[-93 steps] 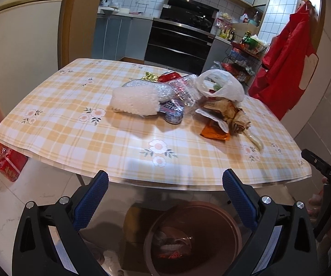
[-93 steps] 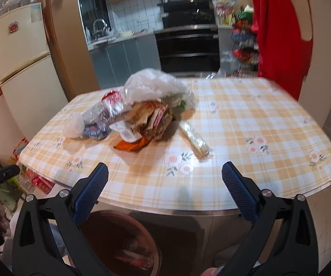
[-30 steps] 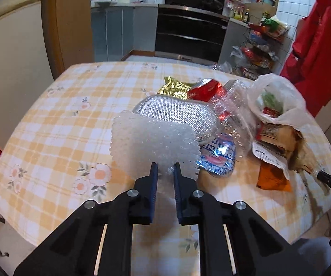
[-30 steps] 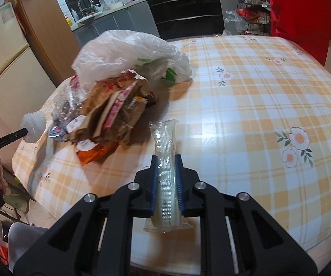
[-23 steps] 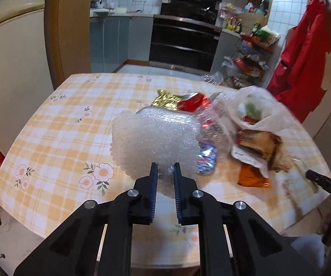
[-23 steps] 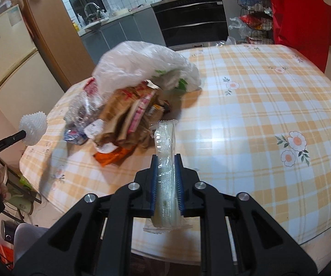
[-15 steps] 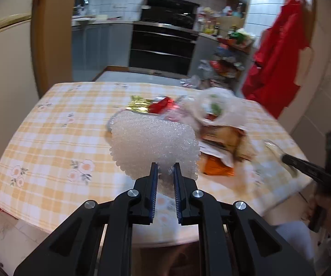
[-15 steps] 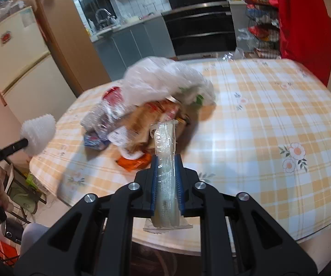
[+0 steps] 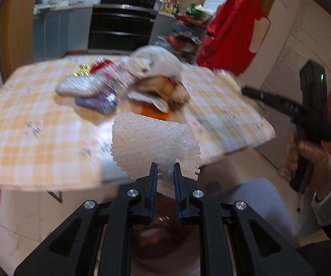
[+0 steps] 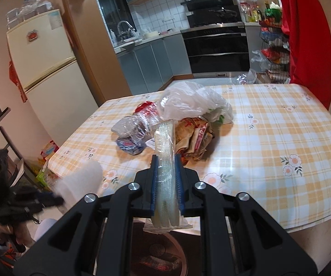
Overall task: Collect trash
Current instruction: 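Drop the foam sleeve and plastic strip into the bucket, opening both tools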
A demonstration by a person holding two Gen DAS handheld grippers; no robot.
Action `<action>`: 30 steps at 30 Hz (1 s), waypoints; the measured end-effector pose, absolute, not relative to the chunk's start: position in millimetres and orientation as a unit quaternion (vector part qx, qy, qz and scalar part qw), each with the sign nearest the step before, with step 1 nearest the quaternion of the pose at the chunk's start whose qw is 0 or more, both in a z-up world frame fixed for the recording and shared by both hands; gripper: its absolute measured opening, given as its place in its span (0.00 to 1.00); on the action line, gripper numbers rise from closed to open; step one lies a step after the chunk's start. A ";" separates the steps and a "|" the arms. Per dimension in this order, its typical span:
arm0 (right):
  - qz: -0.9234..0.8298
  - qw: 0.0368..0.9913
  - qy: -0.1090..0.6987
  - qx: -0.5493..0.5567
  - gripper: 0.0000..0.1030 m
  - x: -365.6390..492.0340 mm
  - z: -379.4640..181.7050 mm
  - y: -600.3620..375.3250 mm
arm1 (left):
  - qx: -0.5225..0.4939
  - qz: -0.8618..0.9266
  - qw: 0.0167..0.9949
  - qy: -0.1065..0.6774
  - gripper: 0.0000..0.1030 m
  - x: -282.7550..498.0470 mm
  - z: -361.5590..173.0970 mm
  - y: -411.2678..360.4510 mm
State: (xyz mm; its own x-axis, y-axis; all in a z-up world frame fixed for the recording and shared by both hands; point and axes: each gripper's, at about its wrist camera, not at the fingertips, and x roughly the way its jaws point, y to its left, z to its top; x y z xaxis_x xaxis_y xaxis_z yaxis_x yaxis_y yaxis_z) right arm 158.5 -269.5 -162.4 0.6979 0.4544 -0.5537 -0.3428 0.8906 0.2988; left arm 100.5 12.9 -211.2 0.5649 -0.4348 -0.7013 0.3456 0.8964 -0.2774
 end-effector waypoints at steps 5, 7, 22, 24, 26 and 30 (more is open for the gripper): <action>0.225 0.919 0.314 0.082 0.17 136.5 -155.6 -267.3 | -0.043 -0.247 0.862 0.441 0.18 84.2 -233.6 -9.3; 0.228 0.918 0.313 0.082 0.17 129.5 -154.8 -266.8 | -0.027 -0.249 0.861 0.442 0.46 77.4 -236.6 -18.5; 0.283 0.904 0.317 0.043 0.17 74.9 -146.8 -236.9 | -0.092 -0.074 0.956 0.267 0.94 37.6 -161.8 56.2; 0.288 0.900 0.324 0.039 0.17 73.2 -151.5 -230.8 | -0.082 -0.035 0.965 0.246 0.94 35.0 -156.5 64.5; 0.294 0.894 0.335 0.036 0.17 72.7 -159.1 -224.8 | -0.073 -0.003 0.970 0.233 0.94 33.6 -154.2 73.3; 0.301 0.884 0.355 0.034 0.17 73.9 -172.6 -215.5 | -0.088 0.016 0.969 0.229 0.94 30.7 -154.6 88.3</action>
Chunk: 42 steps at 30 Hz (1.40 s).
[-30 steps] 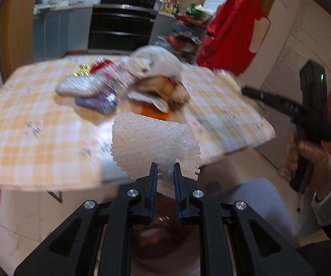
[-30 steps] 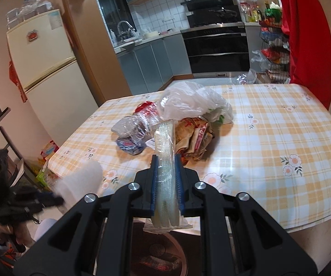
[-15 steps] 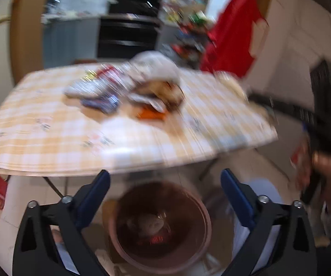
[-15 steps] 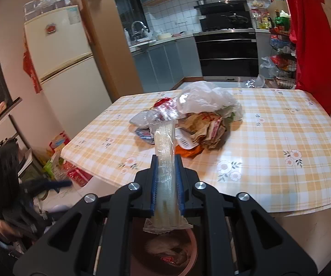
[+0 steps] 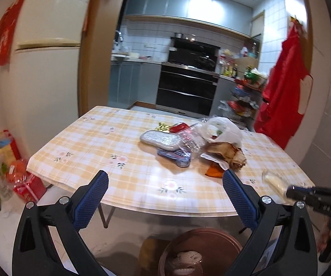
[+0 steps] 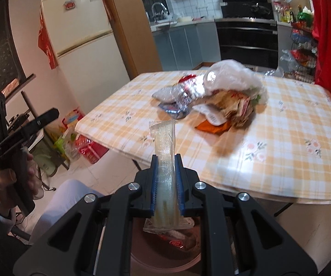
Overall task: Collect trash
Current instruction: 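Drop the foam sleeve and plastic strip into the bucket, opening both tools, then reach the right tool to the white plastic bag and grasp it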
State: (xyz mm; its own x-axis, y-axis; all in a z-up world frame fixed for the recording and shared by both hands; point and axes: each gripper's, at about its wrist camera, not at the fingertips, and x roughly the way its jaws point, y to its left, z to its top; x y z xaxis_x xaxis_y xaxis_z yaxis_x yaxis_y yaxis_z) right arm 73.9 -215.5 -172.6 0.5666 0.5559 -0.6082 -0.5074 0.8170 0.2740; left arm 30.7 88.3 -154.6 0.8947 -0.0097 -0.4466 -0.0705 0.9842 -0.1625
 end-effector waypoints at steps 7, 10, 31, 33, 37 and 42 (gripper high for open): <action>0.307 0.883 0.353 0.036 0.50 72.9 -172.1 -209.8 | -0.100 0.002 0.968 0.231 0.94 29.5 -163.9 92.5; 0.301 0.889 0.344 0.037 0.75 73.2 -168.3 -212.3 | -0.096 -0.007 0.970 0.225 0.94 28.7 -164.5 88.4; 0.133 0.932 0.337 0.019 0.95 97.3 -178.5 -248.4 | -0.054 -0.049 0.962 0.261 0.94 51.9 -178.2 67.4; 0.127 0.930 0.344 0.022 0.95 104.4 -183.1 -253.9 | -0.051 -0.042 0.961 0.269 0.94 58.6 -181.4 68.1; 0.125 0.929 0.345 0.040 0.95 115.4 -187.4 -264.9 | -0.067 -0.037 0.957 0.281 0.94 71.5 -186.1 73.6; 0.127 0.928 0.346 0.059 0.95 133.8 -189.0 -276.5 | -0.081 -0.018 0.948 0.306 0.94 91.5 -192.1 80.7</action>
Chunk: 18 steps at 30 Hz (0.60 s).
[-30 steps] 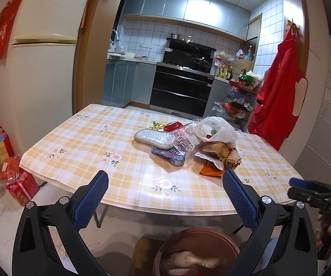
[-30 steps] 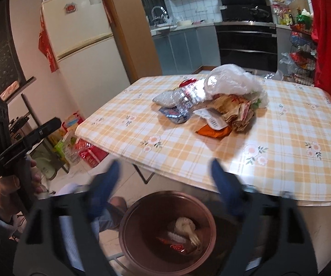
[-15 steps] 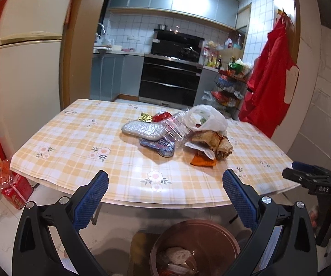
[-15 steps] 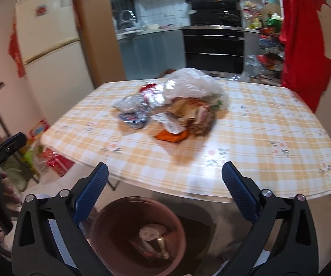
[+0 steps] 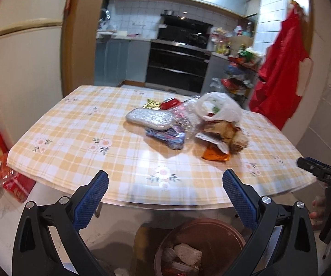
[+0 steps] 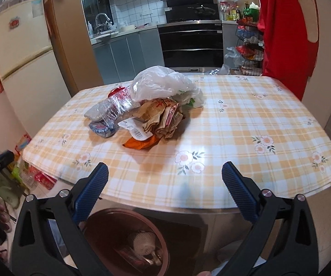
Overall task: Collect trash
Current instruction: 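Reach the right tool to the white plastic bag and grasp it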
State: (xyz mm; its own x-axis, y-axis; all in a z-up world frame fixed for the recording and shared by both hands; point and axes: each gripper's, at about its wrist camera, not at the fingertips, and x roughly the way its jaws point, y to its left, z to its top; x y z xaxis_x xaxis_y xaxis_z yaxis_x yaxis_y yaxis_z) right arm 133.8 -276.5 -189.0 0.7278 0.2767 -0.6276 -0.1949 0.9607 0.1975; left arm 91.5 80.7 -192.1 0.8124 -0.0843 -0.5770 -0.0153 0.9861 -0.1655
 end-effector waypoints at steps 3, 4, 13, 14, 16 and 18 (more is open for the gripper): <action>0.124 0.929 0.343 0.063 0.95 146.4 -187.0 -283.1 | -0.088 -0.010 0.944 0.319 0.94 104.5 -194.5 85.3; 0.132 0.925 0.349 0.065 0.95 153.7 -186.2 -285.0 | -0.085 -0.008 0.944 0.319 0.94 108.6 -194.3 85.8; 0.145 0.915 0.370 0.073 0.95 235.8 -179.1 -300.6 | -0.063 0.015 0.951 0.303 0.94 154.1 -188.6 91.9; 0.146 0.917 0.364 0.069 0.95 251.2 -177.1 -300.9 | -0.061 0.016 0.951 0.304 0.94 160.6 -189.1 91.9; 0.154 0.919 0.357 0.062 0.95 282.2 -174.6 -299.5 | -0.057 0.019 0.950 0.305 0.94 177.6 -190.8 92.5; 0.169 0.916 0.358 0.065 0.95 312.1 -175.7 -296.9 | -0.061 0.020 0.949 0.308 0.94 196.3 -192.4 93.7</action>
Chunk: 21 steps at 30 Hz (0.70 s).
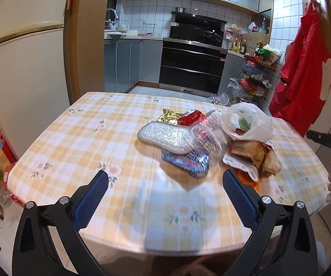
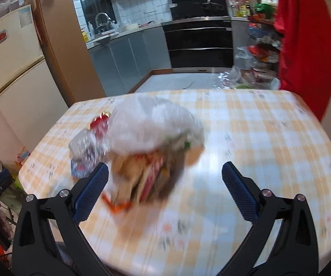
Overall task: Collect trash
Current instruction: 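Reach the right tool to the white plastic bag and grasp it, then lift the white plastic bag off the table with the right tool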
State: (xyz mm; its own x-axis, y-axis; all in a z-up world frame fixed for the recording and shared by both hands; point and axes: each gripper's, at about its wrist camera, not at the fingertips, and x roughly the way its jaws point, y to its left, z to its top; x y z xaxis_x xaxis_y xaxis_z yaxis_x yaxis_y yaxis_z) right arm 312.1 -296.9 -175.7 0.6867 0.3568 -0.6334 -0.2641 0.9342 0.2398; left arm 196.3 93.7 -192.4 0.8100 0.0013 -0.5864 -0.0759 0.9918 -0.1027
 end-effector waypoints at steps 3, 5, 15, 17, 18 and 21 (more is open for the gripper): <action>0.182 0.915 0.357 0.054 0.95 356.8 -180.7 -286.3 | -0.066 0.021 0.948 0.311 0.94 222.6 -195.3 95.4; 0.181 0.914 0.360 0.048 0.95 385.3 -185.7 -278.7 | -0.066 0.020 0.947 0.313 0.94 239.4 -196.9 95.4; 0.155 0.873 0.449 0.113 0.94 500.4 -252.5 -270.8 | -0.054 0.006 0.943 0.328 0.94 298.4 -215.3 88.1; 0.148 0.856 0.479 0.124 0.94 507.6 -277.1 -272.6 | -0.056 0.001 0.941 0.334 0.94 302.8 -221.7 86.5; 0.147 0.851 0.487 0.128 0.94 508.0 -286.1 -273.1 | -0.057 -0.001 0.940 0.336 0.94 304.2 -224.6 85.6; 0.162 0.848 0.484 0.142 0.80 503.5 -301.1 -276.0 | -0.053 -0.008 0.937 0.345 0.94 308.1 -233.0 82.7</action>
